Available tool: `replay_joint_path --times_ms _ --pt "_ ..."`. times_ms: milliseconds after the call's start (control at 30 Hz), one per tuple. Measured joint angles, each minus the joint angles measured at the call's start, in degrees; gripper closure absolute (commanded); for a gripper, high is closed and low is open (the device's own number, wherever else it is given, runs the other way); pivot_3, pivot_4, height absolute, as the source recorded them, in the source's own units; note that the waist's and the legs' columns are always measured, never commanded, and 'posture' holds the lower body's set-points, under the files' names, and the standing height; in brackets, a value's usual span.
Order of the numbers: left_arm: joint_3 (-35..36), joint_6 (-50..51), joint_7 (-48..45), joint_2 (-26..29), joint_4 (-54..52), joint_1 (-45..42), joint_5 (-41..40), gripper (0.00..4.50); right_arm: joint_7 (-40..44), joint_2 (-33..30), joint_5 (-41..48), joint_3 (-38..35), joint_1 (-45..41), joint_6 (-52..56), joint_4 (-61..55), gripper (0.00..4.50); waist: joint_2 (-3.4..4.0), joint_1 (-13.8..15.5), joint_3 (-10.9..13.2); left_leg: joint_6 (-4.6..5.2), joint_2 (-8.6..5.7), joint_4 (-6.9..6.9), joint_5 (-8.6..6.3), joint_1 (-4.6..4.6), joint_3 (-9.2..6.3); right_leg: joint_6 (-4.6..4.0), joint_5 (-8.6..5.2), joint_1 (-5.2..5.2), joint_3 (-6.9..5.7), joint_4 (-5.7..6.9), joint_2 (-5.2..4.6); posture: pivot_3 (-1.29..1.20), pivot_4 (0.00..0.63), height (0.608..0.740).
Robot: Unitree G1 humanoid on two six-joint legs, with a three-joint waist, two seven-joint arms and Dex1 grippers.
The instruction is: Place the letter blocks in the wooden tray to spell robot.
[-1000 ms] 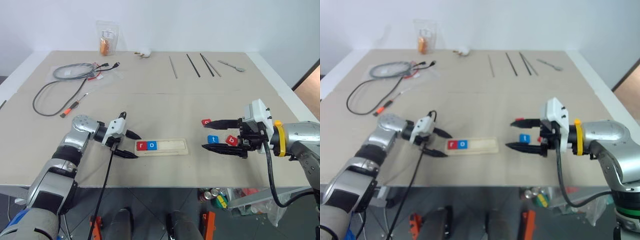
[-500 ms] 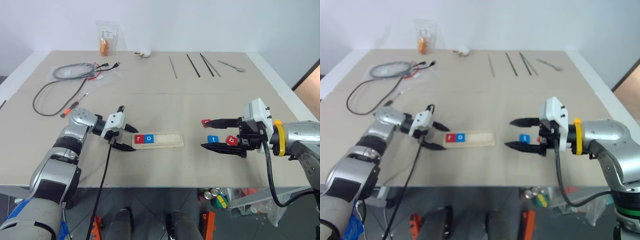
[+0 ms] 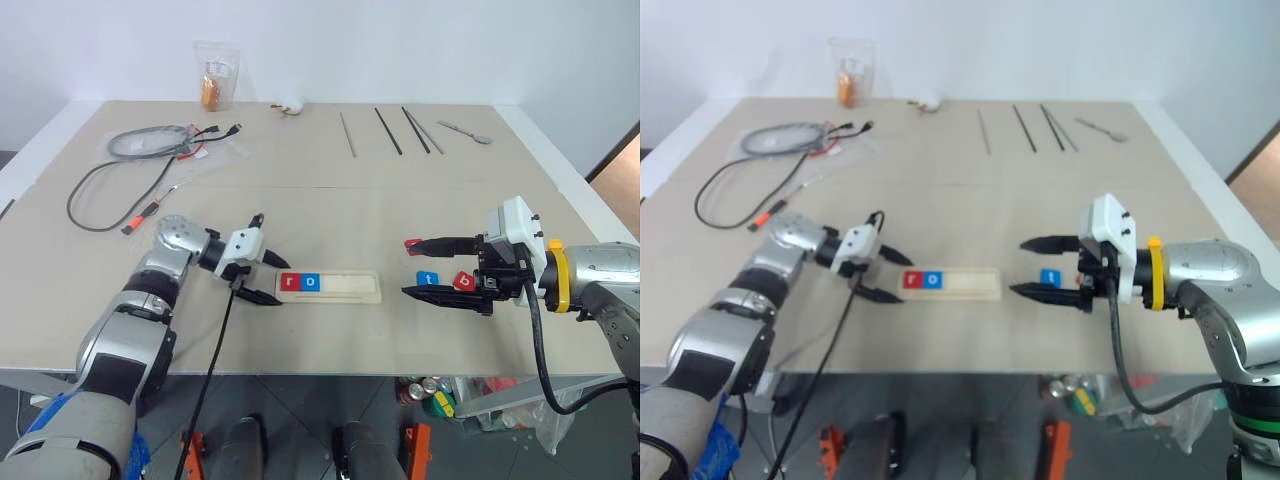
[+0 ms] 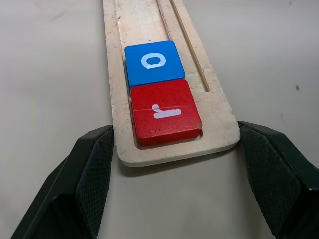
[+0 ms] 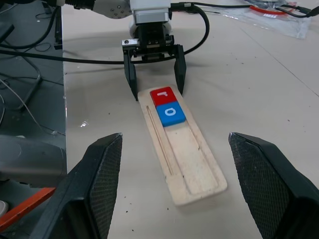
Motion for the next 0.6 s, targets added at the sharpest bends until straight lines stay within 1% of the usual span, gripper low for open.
replay_joint_path --times_ms 167,500,567,600 --pt "0.13 -0.15 0.21 0.36 0.72 -1.31 1.11 1.24 -0.03 -0.01 0.01 0.00 0.02 0.05 -0.01 1.01 0.00 -0.06 0.00 0.00 0.01 0.00 0.00 0.00 -0.02 0.01 0.00 -0.01 0.00 0.01 0.04 0.00 0.150 0.740" --pt "0.65 -2.04 1.52 1.19 2.04 -1.31 2.60 1.24 -0.07 -0.06 0.05 -0.01 0.08 0.39 -0.03 1.01 0.00 -0.03 0.00 0.00 0.01 0.01 0.00 0.00 -0.02 0.01 0.02 0.00 0.00 0.01 0.03 0.00 0.150 0.740" --pt "0.82 -2.09 1.65 1.18 2.16 -1.31 2.82 0.22 -0.08 -0.06 0.05 -0.01 0.06 0.39 -0.03 1.01 0.00 -0.03 0.00 0.00 0.01 0.02 0.00 0.00 -0.03 0.01 0.03 0.01 0.00 0.01 0.03 0.00 0.150 0.740" --pt "0.93 -2.11 1.95 1.18 2.23 -1.32 2.98 0.08 -0.09 -0.06 0.04 -0.01 0.06 0.39 -0.03 1.01 0.00 -0.03 0.00 0.00 0.01 0.03 0.00 0.01 -0.03 0.01 0.03 0.01 0.00 0.02 0.03 0.00 0.150 0.740"
